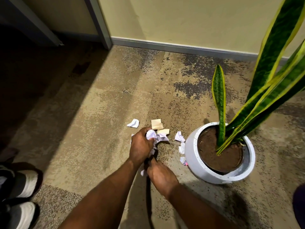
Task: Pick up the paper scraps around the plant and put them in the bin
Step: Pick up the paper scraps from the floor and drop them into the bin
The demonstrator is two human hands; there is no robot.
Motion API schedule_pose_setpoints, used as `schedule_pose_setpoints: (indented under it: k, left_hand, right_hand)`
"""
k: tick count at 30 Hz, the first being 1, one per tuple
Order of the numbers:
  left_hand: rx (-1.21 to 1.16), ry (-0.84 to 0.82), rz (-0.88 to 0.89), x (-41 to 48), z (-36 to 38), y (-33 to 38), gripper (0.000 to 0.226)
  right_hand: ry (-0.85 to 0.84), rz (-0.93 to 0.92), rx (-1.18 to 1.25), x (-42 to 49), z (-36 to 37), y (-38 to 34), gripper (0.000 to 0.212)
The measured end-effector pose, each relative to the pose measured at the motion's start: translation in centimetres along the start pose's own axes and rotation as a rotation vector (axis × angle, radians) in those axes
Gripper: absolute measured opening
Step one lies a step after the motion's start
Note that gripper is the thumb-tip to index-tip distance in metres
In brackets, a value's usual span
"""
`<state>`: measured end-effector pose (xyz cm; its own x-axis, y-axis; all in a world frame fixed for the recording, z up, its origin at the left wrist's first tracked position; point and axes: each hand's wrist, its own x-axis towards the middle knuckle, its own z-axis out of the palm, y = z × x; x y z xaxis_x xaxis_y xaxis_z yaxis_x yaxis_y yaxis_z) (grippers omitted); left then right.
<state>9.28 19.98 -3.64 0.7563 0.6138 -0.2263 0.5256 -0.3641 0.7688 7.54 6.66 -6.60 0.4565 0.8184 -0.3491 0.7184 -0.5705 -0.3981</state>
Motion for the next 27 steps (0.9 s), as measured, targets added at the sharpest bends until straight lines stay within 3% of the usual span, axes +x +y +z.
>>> schedule_pose_setpoints:
  k: [3, 9, 13, 20, 27]
  left_hand:
    - [0.008, -0.004, 0.005, -0.3, -0.2, 0.4, 0.036]
    - [0.001, -0.016, 0.031, -2.2, -1.1, 3.9, 0.033]
    - [0.000, 0.013, 0.024, -5.4, -2.4, 7.9, 0.035]
    - [-0.024, -0.002, 0.033, -10.4, -3.5, 16.3, 0.026]
    - [-0.047, -0.136, 0.101, -14.3, -0.7, 25.1, 0.020]
  right_hand:
    - [-0.008, -0.016, 0.003, -0.7, -0.7, 0.5, 0.024]
    - [0.053, 0.152, 0.166, -4.6, -3.5, 2.4, 0.035]
    - [0.128, 0.222, 0.273, -8.3, -8.3, 2.5, 0.019]
    - [0.274, 0.437, 0.434, -14.2, -18.1, 3.9, 0.021]
    - [0.405, 0.596, 0.535, -21.4, -25.4, 7.8, 0.016]
